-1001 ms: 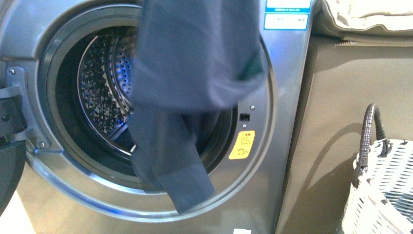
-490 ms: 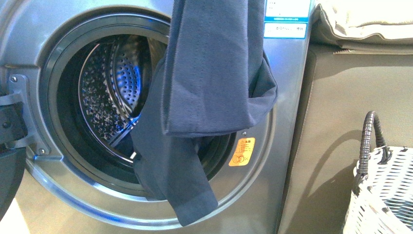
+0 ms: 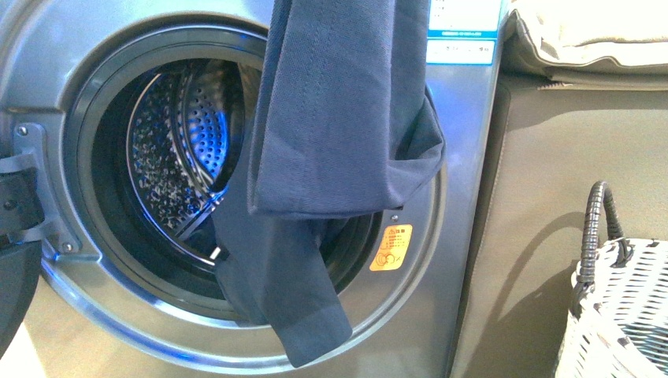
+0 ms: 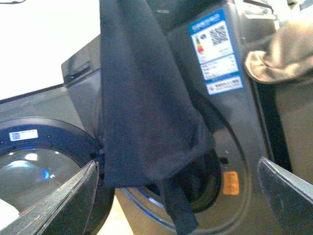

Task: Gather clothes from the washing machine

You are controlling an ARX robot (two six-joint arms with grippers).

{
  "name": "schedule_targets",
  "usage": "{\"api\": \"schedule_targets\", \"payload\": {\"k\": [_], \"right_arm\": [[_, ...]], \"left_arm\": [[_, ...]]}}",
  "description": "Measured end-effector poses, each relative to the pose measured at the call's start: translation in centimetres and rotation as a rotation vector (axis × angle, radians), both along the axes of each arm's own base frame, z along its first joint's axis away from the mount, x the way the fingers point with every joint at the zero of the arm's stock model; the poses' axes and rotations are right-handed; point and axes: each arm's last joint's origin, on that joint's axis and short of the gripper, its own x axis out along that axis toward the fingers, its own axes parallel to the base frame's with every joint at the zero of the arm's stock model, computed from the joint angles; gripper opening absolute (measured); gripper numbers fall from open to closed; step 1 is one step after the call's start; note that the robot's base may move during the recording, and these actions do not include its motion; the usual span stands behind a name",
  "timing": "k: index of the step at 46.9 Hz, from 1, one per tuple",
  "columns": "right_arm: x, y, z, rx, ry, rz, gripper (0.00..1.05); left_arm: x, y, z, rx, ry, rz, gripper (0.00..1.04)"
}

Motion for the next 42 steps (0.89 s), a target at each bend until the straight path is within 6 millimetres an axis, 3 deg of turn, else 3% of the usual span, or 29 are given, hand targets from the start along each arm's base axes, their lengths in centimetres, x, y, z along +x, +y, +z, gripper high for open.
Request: {"api": "schedule_targets", "payload": {"k": [10,22,35,42], "right_arm": [[5.0,2.0,3.9,-0.087,-0.056,0.113,0.97],[12.2,4.4,5.4,-0.189,-0.040,0.215,0.97],[14.2,9.3,5.0,-0.275,-0.053,0.276,0.97],[16.4,10.5,4.6,-0.314,-0.049,0.237,0.97]], "left_arm": [[-0.1,-0.1,0.0,0.001,0.000,-0.002,0.07],[-0.1,-0.2,0.0,0.004,-0.002,-0.002,0.07],[-0.1,-0.4,0.0,0.007,-0.003,0.004,0.07],[-0.2,-0.4,0.0,0.008,-0.004,0.003,0.07]]}}
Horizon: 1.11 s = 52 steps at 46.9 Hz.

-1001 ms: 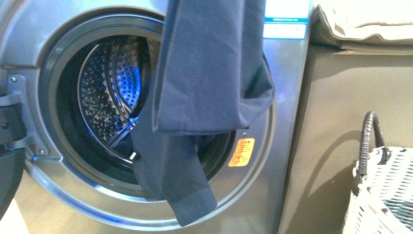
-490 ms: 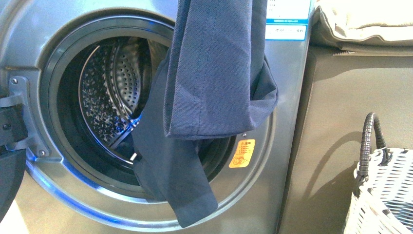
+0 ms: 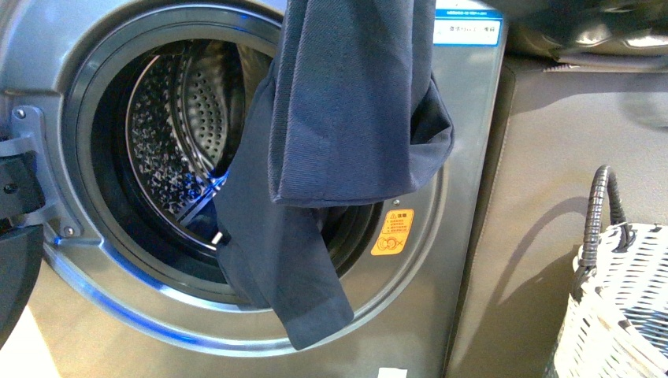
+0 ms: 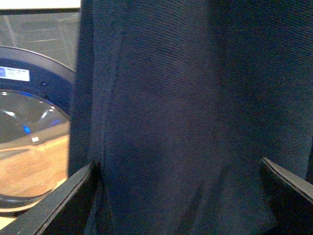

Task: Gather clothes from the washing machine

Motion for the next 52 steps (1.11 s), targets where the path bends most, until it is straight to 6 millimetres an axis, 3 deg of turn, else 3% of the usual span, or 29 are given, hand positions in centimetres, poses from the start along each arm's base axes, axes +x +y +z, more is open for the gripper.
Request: {"api": "schedule_targets", "payload": {"k": [11,22,36,52], "right_arm": [[3.1,0.7,-0.2,-0.028,-0.020,-0.077,0.97],[4.8,1.8,-0.1,-0.026,-0.039,-0.062,0.97],[6.7,5.2,-0.1,-0.012,-0.059,-0.009,0.97],[8.3,8.7,-0.4,0.023,-0.068,-0.088,0.97]], "left_arm": [[0.0,-0.1,0.0,0.001,0.000,0.000,0.07],[0.0,-0.1,-0.1,0.002,0.001,-0.001,0.07],[0.0,-0.1,-0.1,0.002,0.001,0.002,0.07],[0.2,-0.2,-0.2,0.006,0.003,0.014,0.07]]}}
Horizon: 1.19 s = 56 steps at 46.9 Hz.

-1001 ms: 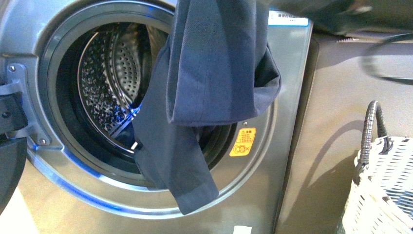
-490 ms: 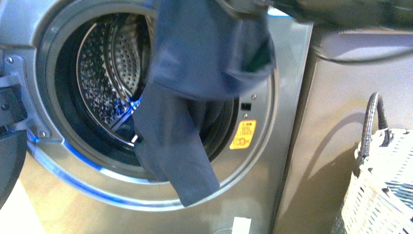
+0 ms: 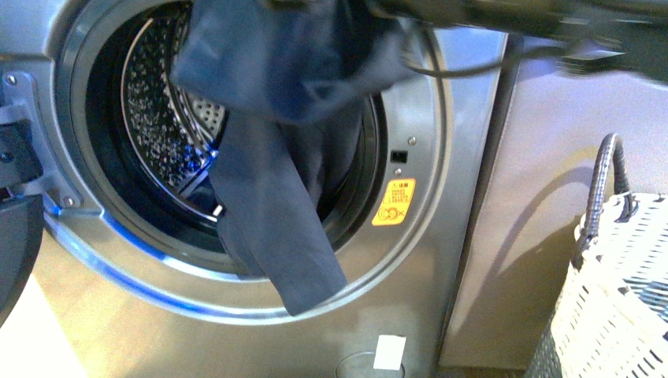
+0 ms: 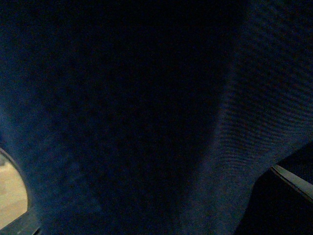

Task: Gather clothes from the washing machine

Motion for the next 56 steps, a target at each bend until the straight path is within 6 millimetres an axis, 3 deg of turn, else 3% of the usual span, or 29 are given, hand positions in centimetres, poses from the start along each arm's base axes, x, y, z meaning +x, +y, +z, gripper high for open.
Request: {"api": "schedule_targets", "payload": {"k": [8,20,29,36,47,52,54,56], "right_arm": [[0.7,0.9,-0.2,0.047,-0.033,-0.102,0.96],[1.0,0.8,-0.3,0.101,-0.111,-0.262,0.57],[0.3,-0.9,-0.2,0.151,-0.171,-0.317,0.31],[-1.4,-2.9,0.8,0.177,-0.209,-0.324,0.12],[-5.0,-7.3,5.1,0.231,-0.284,-0.313,0.09],[-6.9,-10.1,8.6,0.263,-0.315,-0.314,0.09],[-7.7,-11.2,10.3,0.273,-0.324,-0.302,0.09],[-8.4,-12.2,12.0,0.280,-0.325,-0.297,0.09]], "left_arm": [[0.0,0.0,0.0,0.002,-0.001,0.006,0.07],[0.0,0.0,0.0,0.005,-0.003,0.007,0.07],[-0.1,-0.1,0.1,0.003,-0.006,0.003,0.07],[-0.2,-0.1,0.1,0.002,-0.007,-0.003,0.07],[-0.4,-0.3,0.1,0.001,-0.009,-0.010,0.07],[-0.4,-0.4,0.1,0.000,-0.010,-0.016,0.07],[-0.5,-0.4,0.2,-0.001,-0.009,-0.018,0.28],[-0.5,-0.4,0.2,-0.001,-0.009,-0.021,0.33]]}}
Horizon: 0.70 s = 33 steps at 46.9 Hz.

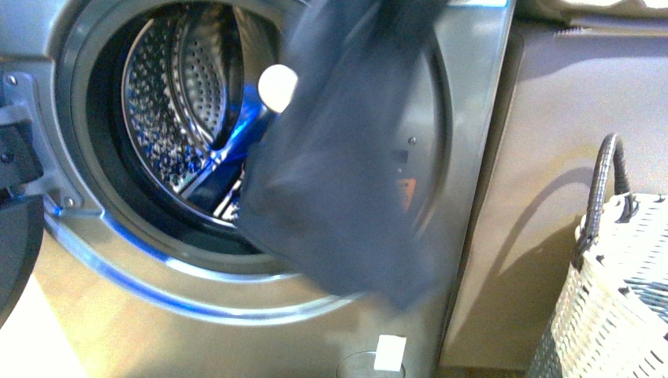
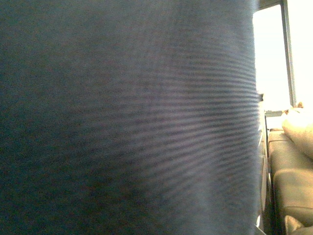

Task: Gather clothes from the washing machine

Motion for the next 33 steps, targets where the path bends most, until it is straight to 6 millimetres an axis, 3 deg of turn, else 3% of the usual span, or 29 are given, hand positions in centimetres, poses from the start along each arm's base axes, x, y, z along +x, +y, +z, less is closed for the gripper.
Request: {"api": "schedule_targets", "payload": {"k": [3,4,8,13,18,23,26,28,32,33], "right_arm": [[-1.0,-1.1,2.2,-0.005,0.006,0.009,0.09],[-1.1,-1.2,2.5,-0.007,0.006,0.014,0.09],[-2.5,-2.4,5.0,-0.026,0.012,0.027,0.09],[-4.0,-4.4,7.8,-0.032,0.001,0.013,0.09],[-5.1,-6.4,10.0,-0.036,-0.019,-0.034,0.09],[-6.5,-8.6,12.0,-0.071,-0.022,-0.102,0.09],[-7.7,-10.2,12.9,-0.120,0.010,-0.150,0.09],[-8.3,-11.3,12.9,-0.144,0.047,-0.182,0.09],[-9.0,-12.8,12.4,-0.175,0.083,-0.227,0.09],[-9.1,-13.2,12.2,-0.181,0.094,-0.240,0.09]], "left_arm": [[0.0,0.0,0.0,0.000,0.000,-0.002,0.41],[0.0,0.0,0.0,0.000,0.000,-0.002,0.51],[0.0,-0.1,0.0,0.000,-0.001,-0.002,0.57],[-0.1,-0.1,0.0,0.000,-0.001,-0.004,0.87],[-0.1,-0.1,0.0,0.000,-0.001,-0.005,1.03],[-0.1,-0.1,0.0,0.000,-0.001,-0.006,1.01],[-0.1,-0.1,0.0,0.001,-0.001,-0.005,0.85],[-0.1,-0.1,0.0,0.000,-0.001,-0.006,0.86],[-0.1,-0.1,0.0,0.004,-0.004,-0.006,1.03],[-0.1,-0.1,0.0,0.004,-0.004,-0.006,1.03]]}}
